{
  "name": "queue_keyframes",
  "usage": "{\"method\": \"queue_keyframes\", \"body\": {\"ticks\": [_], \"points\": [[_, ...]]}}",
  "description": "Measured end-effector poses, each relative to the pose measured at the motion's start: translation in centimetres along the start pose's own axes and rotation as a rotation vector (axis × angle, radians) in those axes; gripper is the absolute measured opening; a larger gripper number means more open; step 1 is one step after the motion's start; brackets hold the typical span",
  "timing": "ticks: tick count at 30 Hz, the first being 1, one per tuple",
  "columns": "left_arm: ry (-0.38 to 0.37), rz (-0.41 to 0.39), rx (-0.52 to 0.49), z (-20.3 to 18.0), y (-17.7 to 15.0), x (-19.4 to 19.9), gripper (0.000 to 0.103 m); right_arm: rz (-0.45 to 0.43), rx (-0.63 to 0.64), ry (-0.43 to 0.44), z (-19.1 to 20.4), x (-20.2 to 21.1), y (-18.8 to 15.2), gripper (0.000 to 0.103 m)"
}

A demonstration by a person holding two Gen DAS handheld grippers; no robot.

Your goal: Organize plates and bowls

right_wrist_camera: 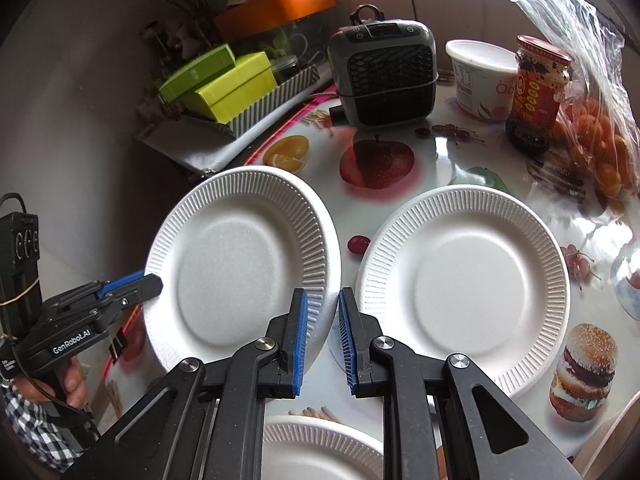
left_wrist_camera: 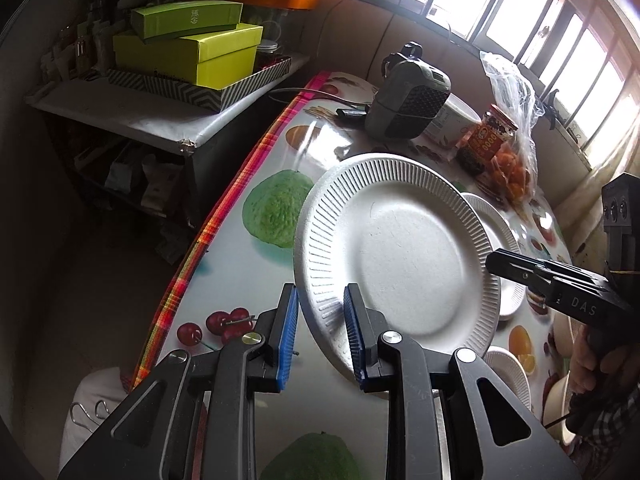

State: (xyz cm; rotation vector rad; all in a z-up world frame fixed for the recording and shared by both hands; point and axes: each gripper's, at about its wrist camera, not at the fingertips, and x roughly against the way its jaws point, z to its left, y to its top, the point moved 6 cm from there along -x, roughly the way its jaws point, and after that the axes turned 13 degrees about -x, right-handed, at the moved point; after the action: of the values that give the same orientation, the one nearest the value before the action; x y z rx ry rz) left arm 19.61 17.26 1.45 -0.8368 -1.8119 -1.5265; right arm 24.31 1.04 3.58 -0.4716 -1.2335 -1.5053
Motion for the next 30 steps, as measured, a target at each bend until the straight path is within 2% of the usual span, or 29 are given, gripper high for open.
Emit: {"method": "queue_keyframes", "body": {"ticks": [15,30], "points": [[-0.068,0.022,-0.086,-4.9,-2.8,1.3,0.024,-0.033,-0.057,-0.033,-2.5,5.8,-5.5,0.016],[-0.125,0.077,-0.170,-9.2,-6.0,1.0,0.024,-0.013,-0.126,-0.086,-5.9,8.2,-11.4,0.016]]}}
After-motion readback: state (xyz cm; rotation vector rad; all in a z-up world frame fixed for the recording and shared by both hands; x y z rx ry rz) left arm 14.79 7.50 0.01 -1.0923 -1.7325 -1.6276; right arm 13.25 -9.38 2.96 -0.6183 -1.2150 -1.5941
